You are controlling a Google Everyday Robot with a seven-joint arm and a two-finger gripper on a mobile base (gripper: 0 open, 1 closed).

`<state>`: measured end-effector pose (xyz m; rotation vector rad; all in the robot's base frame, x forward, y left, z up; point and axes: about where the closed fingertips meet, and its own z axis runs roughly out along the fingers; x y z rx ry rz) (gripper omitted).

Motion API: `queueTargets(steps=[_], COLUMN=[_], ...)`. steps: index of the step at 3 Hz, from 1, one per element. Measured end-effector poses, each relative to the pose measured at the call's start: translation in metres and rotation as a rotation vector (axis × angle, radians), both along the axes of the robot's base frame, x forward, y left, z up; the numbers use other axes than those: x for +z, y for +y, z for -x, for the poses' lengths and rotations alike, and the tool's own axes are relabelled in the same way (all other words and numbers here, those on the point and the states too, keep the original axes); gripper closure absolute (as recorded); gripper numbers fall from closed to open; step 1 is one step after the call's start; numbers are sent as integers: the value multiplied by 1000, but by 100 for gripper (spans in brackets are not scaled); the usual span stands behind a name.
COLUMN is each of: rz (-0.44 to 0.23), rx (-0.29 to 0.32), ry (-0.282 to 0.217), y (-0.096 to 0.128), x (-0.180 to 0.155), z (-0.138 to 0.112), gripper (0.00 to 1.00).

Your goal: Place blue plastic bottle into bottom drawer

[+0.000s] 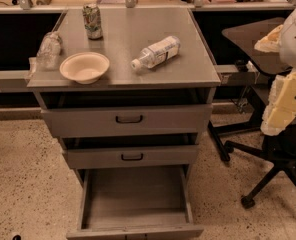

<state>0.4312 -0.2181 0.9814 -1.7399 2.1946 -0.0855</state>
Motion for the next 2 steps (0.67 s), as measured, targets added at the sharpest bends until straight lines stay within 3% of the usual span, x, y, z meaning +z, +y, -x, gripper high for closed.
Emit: queueTargets(steps=[1,2], rz=[44,190], rx=[97,247], ry=[16,42], y=[9,37], x=[-6,-37], z=[-23,-93], gripper=[0,0])
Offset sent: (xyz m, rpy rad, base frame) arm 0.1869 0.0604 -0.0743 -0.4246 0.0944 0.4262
